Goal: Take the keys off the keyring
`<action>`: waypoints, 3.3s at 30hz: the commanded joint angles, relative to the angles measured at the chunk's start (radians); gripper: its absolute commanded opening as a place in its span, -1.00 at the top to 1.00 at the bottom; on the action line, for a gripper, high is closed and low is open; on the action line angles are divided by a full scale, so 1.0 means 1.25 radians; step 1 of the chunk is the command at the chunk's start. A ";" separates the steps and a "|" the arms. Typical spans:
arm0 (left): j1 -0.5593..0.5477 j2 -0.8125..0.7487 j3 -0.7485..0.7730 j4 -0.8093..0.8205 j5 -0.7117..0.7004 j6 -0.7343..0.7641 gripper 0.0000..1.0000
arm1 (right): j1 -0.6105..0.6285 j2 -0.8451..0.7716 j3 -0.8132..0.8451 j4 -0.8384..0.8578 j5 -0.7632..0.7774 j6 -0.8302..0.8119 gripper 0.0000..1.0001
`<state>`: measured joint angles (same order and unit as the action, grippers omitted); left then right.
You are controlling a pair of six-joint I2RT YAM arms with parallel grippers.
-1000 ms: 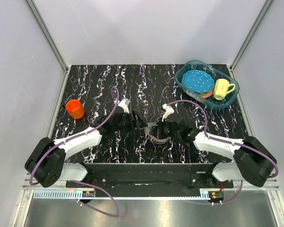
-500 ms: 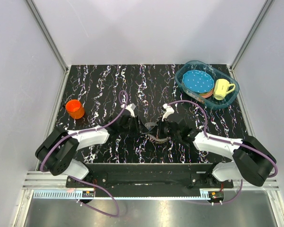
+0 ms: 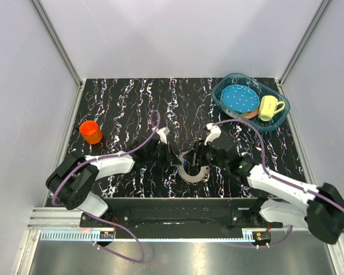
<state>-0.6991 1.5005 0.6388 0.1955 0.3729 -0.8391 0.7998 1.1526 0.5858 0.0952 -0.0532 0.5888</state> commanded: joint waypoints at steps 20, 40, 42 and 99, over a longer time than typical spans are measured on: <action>-0.002 -0.214 0.085 -0.154 0.150 0.256 1.00 | 0.004 -0.391 -0.272 0.318 -0.122 -0.286 -0.22; -0.002 -0.311 0.098 -0.242 0.118 0.296 1.00 | 0.003 -0.213 -0.166 0.352 -0.148 -0.270 -0.11; -0.003 -0.313 0.104 -0.242 0.121 0.296 1.00 | 0.003 -0.205 -0.161 0.352 -0.145 -0.269 -0.11; -0.003 -0.314 0.088 -0.194 0.096 0.258 1.00 | 0.006 -0.037 -0.118 0.326 -0.149 -0.104 0.27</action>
<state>-0.6991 1.1423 0.7269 -0.1638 0.4587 -0.4976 0.7998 1.0943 0.4671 0.4461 -0.2638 0.4408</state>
